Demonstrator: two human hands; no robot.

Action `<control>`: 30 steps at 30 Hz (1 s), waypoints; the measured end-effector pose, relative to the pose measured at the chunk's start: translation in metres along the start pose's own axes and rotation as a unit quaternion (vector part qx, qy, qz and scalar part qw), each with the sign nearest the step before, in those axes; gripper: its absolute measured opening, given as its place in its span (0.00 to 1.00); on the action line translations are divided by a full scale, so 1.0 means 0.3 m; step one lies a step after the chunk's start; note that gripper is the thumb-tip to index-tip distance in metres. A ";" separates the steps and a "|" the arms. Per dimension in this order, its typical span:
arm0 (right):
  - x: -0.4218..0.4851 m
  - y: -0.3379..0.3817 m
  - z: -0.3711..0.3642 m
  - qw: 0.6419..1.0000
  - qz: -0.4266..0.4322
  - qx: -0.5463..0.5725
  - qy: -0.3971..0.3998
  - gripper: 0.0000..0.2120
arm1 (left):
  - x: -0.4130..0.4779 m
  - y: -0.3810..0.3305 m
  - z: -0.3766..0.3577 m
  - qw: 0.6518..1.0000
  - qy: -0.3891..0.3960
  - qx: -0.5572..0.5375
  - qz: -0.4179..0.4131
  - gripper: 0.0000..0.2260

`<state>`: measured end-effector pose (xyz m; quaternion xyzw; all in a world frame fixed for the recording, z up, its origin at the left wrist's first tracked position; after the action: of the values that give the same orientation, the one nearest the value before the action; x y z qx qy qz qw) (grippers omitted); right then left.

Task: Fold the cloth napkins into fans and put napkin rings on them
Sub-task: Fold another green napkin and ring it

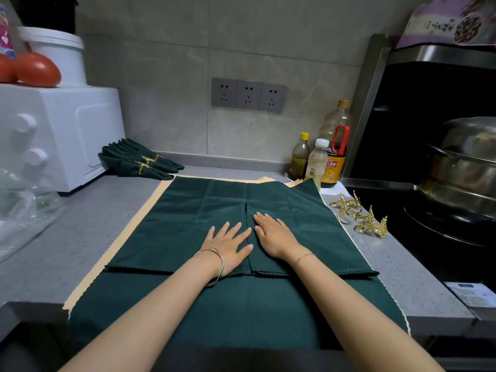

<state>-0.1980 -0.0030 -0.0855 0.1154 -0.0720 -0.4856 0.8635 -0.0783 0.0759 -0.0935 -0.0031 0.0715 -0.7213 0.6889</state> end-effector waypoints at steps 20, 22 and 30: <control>-0.437 -0.402 0.126 0.994 -0.100 -0.032 -0.041 0.27 | -0.028 -0.017 0.026 0.999 -0.006 -0.033 -0.008 0.24; -0.444 -0.329 0.133 0.997 -0.012 -0.014 -0.078 0.24 | -0.055 -0.031 0.040 0.997 -0.033 -0.065 -0.013 0.25; -0.464 -0.133 0.040 0.990 0.135 0.032 0.014 0.34 | -0.268 -0.052 0.014 0.997 -0.045 -0.050 -0.038 0.26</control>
<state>-0.3056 0.0944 -0.0863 0.1391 -0.0900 -0.3601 0.9181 -0.0894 0.1561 -0.0799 -0.0730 0.0759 -0.7416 0.6625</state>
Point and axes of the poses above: each hand's wrist, its own x-axis towards the middle knuckle, its own z-axis out of the back of the hand, y = z × x, the point moved 3 cm from there along x, towards the middle knuckle, and after that the axes turned 5 degrees about -z, right-handed, at the moved point
